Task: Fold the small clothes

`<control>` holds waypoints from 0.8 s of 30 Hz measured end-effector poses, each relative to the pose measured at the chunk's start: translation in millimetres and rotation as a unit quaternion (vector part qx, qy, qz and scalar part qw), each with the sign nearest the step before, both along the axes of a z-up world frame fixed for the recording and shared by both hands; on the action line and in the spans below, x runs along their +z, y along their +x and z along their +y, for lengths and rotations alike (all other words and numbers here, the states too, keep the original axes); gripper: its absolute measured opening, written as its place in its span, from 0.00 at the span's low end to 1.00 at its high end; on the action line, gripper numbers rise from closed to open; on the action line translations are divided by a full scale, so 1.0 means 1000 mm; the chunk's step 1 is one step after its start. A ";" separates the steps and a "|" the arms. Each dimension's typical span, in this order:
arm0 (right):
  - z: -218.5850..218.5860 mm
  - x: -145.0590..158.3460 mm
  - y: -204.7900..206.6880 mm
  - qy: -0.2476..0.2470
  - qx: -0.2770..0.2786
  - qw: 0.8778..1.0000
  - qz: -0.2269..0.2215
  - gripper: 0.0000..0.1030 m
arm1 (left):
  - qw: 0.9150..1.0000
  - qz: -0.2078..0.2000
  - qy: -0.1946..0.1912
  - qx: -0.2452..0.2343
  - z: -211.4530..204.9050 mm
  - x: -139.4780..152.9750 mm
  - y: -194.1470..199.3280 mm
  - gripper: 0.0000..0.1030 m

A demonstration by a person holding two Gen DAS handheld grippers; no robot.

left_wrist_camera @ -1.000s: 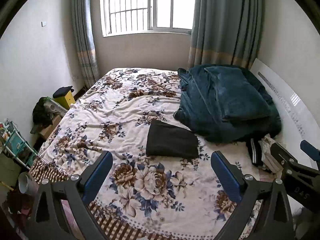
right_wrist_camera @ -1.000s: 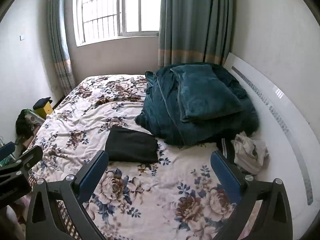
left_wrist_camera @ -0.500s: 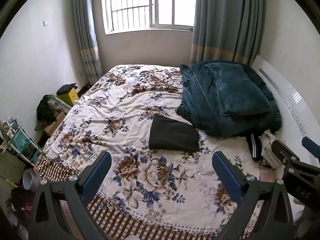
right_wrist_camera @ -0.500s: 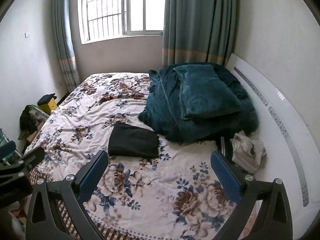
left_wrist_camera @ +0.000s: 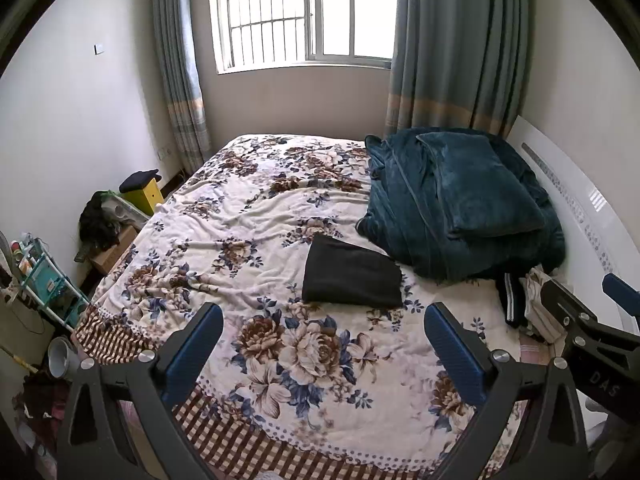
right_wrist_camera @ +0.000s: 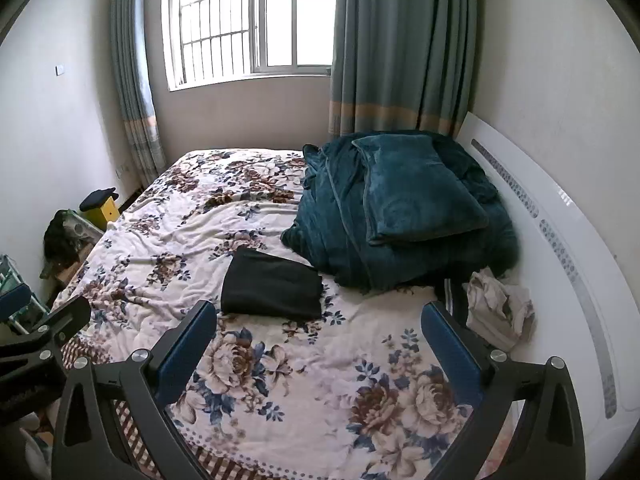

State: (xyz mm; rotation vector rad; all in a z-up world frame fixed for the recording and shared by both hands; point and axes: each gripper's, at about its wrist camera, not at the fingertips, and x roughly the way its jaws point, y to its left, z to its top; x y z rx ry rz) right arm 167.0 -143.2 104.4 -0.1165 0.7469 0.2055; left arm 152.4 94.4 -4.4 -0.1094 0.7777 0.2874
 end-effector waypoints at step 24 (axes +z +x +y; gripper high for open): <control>-0.003 0.002 -0.010 0.001 -0.005 1.000 -0.007 1.00 | 1.000 -0.005 0.003 0.003 -0.006 0.006 -0.003 1.00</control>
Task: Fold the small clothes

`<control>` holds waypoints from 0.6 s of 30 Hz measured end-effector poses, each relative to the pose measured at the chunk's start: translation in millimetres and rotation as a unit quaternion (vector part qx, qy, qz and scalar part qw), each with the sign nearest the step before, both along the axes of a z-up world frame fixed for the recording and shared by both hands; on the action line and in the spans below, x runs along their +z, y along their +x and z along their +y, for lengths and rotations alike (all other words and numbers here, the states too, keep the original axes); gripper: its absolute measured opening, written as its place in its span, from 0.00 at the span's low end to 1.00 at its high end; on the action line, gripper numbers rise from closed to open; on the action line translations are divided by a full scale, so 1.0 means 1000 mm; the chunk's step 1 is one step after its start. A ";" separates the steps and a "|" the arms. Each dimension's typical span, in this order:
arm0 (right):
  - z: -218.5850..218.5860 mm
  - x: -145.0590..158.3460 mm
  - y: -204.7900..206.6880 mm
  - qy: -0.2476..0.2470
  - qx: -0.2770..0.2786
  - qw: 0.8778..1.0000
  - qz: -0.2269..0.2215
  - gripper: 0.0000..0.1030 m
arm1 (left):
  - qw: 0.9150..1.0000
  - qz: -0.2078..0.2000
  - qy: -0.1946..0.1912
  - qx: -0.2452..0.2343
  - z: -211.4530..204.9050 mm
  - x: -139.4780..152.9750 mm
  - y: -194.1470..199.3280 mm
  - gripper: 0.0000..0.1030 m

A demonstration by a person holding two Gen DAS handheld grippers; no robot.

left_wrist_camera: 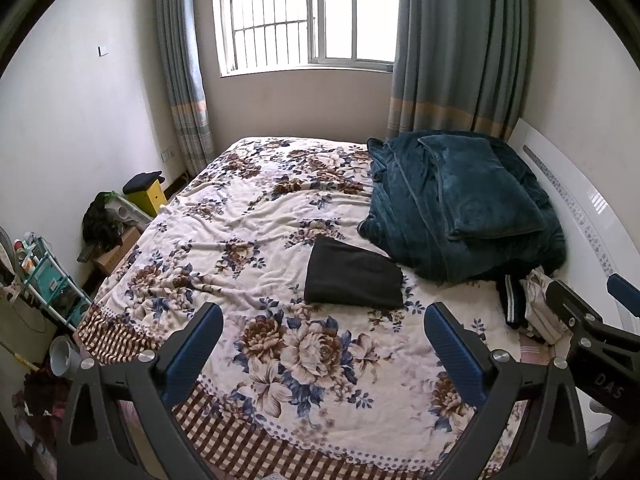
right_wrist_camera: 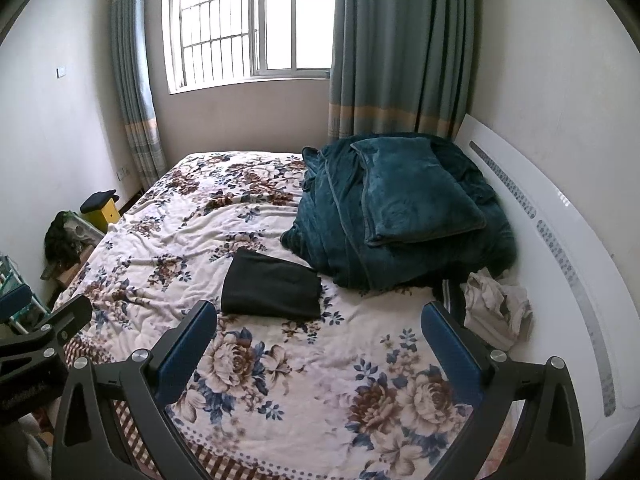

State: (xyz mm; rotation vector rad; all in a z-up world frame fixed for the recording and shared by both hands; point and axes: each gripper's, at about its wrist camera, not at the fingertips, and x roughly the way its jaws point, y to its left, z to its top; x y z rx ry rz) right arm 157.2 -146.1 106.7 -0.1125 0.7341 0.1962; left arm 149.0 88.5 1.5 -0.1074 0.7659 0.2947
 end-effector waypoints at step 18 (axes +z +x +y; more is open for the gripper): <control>-0.006 0.001 -0.002 0.001 0.004 1.000 0.005 1.00 | 1.000 -0.003 -0.001 0.009 0.001 0.000 -0.007 1.00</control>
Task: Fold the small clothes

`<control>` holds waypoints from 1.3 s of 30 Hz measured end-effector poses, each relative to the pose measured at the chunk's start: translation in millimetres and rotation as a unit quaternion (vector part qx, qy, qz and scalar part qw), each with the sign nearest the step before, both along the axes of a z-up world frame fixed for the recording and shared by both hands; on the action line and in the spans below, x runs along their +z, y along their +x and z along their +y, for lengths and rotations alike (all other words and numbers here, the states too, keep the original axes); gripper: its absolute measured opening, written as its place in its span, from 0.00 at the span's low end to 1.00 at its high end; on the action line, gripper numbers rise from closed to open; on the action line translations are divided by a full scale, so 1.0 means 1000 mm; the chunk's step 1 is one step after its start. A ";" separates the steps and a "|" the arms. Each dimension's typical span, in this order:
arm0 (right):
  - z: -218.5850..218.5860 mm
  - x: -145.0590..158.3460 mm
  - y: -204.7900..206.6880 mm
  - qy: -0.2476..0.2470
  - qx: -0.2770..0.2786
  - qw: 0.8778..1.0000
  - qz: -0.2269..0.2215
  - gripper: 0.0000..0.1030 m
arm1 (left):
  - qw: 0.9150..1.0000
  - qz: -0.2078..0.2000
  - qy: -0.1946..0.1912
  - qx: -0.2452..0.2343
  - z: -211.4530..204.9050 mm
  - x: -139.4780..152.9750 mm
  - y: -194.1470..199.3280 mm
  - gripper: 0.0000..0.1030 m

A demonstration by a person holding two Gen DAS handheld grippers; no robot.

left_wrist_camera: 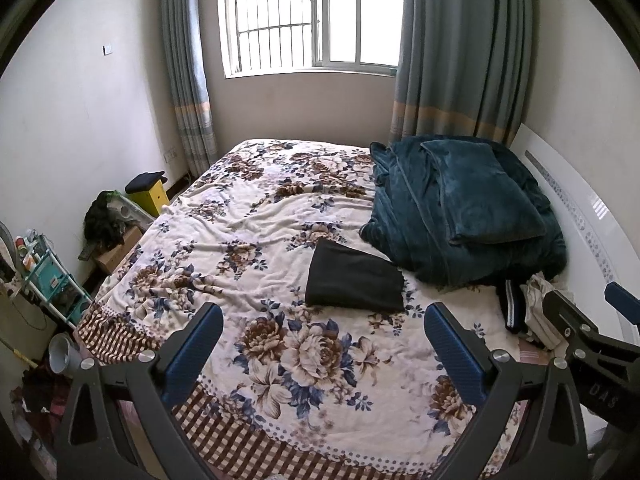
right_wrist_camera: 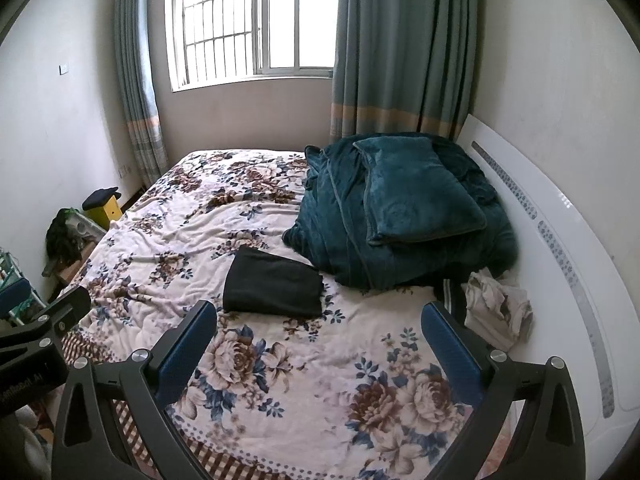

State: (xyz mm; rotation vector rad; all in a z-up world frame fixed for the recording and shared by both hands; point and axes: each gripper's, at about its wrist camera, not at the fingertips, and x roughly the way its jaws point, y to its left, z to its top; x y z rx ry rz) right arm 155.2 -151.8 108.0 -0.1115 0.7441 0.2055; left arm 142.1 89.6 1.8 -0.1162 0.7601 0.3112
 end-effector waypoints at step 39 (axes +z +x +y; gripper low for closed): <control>-0.001 0.003 0.008 -0.004 0.010 1.000 -0.006 1.00 | 1.000 -0.006 0.004 0.019 0.002 0.005 -0.003 1.00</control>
